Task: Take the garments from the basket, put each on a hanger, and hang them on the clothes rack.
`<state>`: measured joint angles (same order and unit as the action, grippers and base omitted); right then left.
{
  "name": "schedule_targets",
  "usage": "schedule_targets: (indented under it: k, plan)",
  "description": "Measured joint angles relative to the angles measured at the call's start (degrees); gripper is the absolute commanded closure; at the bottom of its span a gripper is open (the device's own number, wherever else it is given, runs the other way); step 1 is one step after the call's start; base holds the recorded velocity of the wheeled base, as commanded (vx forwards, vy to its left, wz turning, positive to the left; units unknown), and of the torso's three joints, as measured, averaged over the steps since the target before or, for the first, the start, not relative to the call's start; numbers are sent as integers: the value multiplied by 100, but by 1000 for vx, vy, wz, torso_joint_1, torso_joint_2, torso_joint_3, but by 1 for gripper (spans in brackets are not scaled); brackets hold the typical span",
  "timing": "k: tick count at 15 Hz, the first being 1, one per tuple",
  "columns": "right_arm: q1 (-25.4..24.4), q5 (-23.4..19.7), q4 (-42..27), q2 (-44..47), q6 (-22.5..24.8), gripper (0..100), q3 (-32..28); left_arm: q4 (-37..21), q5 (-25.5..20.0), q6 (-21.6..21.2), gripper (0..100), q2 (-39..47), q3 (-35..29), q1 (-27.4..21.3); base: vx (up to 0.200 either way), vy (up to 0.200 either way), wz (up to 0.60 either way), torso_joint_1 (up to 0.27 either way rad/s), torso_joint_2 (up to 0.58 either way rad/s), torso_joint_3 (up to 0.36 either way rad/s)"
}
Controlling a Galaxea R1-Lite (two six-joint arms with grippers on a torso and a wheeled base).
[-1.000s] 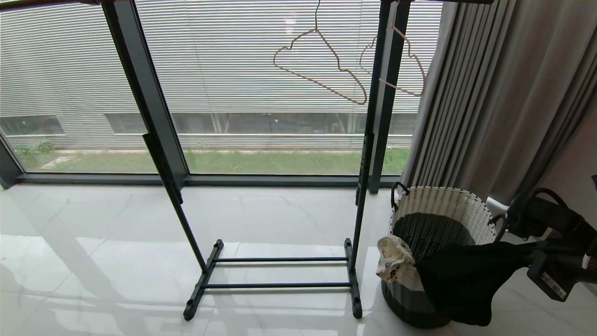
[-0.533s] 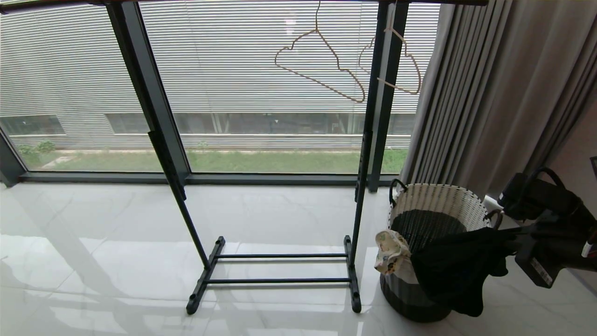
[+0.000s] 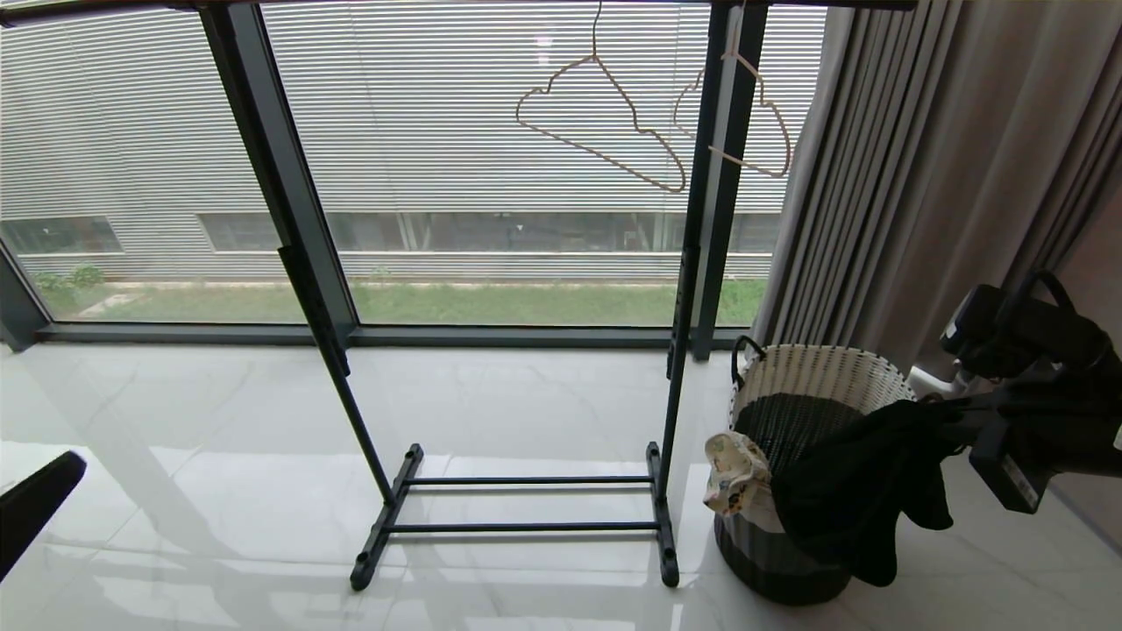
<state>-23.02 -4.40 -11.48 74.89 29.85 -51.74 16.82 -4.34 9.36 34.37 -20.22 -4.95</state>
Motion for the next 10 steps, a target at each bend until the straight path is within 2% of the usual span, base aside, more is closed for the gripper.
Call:
schedule_targets:
  k: [2, 4, 7, 10]
  plan:
    - [-151, -49, 0, -13, 0, 100, -61, 545, 207, 126, 0, 1425, -477, -533, 0, 0, 0, 0, 0, 0]
    - [-243, -57, -4, -27, 0, 100, -118, 917, 781, 210, 0, 2662, -846, -1671, 0, 0, 0, 0, 0, 0]
    - [-272, -128, -6, -9, 0, 100, -140, 1527, 1676, 265, 0, 4218, -1208, -3112, 0, 0, 0, 0, 0, 0]
    - [-283, -205, -6, 17, 0, 100, -149, 2204, 1950, 293, 0, 5499, -1497, -4067, 0, 0, 0, 0, 0, 0]
